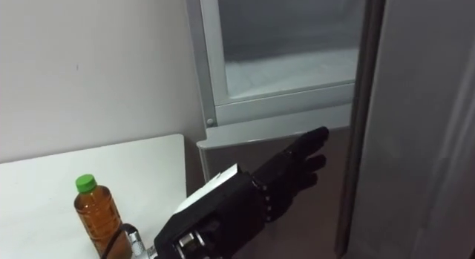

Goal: Put the bottle in the upper fridge

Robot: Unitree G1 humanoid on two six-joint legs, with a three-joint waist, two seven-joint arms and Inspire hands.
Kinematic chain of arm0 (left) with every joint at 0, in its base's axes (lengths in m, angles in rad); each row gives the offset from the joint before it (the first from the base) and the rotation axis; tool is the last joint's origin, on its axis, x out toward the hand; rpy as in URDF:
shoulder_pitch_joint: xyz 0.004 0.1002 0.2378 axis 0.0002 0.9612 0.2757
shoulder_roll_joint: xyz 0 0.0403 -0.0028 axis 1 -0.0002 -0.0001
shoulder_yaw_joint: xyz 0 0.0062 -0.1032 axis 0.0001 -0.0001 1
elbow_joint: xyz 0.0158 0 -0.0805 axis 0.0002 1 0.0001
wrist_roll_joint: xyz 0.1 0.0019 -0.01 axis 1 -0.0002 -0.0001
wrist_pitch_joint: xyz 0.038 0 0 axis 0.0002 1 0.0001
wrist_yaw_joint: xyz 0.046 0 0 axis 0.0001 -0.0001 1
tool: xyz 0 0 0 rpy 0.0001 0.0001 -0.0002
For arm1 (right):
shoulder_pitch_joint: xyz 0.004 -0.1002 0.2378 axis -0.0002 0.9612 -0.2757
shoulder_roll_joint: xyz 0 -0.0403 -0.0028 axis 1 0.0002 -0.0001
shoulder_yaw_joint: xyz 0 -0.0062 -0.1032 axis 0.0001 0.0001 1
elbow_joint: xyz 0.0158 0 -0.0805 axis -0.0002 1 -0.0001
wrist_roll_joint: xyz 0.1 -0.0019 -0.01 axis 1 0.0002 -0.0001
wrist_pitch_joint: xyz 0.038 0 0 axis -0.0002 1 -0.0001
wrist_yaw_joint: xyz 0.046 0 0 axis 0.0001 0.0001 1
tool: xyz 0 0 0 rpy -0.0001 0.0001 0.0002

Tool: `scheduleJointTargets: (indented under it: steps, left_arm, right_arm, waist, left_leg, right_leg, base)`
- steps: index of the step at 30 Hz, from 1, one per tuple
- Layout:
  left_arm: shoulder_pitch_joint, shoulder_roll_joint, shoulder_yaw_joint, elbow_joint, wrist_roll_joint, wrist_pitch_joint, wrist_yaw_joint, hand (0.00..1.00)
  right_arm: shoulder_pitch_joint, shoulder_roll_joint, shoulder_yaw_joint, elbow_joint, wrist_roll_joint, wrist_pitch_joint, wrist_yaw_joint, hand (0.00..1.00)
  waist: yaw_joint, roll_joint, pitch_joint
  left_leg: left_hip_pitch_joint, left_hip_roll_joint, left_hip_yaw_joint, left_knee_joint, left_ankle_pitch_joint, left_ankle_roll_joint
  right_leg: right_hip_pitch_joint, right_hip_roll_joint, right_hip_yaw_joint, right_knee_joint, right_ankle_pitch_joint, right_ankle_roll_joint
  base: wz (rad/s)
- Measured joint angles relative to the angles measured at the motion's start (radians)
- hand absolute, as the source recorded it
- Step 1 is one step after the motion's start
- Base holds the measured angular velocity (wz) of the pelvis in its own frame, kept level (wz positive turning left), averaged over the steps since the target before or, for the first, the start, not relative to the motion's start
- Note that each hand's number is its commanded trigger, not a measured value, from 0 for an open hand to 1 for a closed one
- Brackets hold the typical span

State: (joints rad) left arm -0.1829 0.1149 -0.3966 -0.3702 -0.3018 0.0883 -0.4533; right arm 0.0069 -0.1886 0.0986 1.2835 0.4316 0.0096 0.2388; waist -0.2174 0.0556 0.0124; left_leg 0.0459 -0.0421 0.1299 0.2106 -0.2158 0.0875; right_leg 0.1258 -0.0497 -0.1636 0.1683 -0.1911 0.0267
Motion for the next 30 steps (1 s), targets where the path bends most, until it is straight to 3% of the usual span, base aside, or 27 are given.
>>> scheduleJointTargets:
  steps: [6, 15, 21, 30]
  left_arm:
    - [0.0, 0.0, 0.0, 0.0, 0.0, 0.0, -0.01, 0.0]
    - [0.0, 0.019, -0.002, 0.0, 0.006, 0.0, -0.02, 0.0]
    - [-0.002, 0.017, 0.001, 0.0, 0.033, 0.0, -0.017, 0.0]
    - [-0.054, 0.017, -0.001, 0.012, 0.03, -0.001, -0.017, 0.0]
  right_arm:
    - [0.013, 0.001, -0.003, -0.011, 0.008, -0.012, -0.007, 0.0]
    - [0.009, 0.003, -0.025, -0.018, 0.013, -0.017, 0.005, 0.0]
    - [0.012, 0.005, -0.037, -0.018, 0.015, -0.021, 0.006, 0.0]
    - [0.023, -0.009, -0.044, -0.016, 0.071, -0.021, 0.022, 0.0]
  waist:
    - [-0.001, -0.001, 0.0005]
    - [-0.057, -0.001, 0.0005]
    - [-0.062, -0.001, -0.0002]
    - [-0.081, 0.009, 0.0005]
  left_leg:
    - [0.02, 0.003, 0.024, -0.013, 0.0, 0.0]
    - [0.01, 0.016, 0.068, -0.013, -0.003, -0.006]
    - [0.0, 0.033, 0.103, -0.009, -0.01, -0.016]
    - [0.006, 0.053, 0.139, 0.007, -0.023, -0.027]
  right_leg:
    - [-0.008, 0.002, 0.025, -0.001, 0.0, 0.0]
    - [-0.037, 0.012, 0.065, 0.0, 0.004, -0.005]
    - [-0.059, 0.025, 0.089, 0.0, 0.013, -0.014]
    - [-0.058, 0.036, 0.111, 0.002, 0.019, -0.024]
  base:
    - [-0.13]
    - [-0.15]
    - [-0.18]
    - [-0.13]
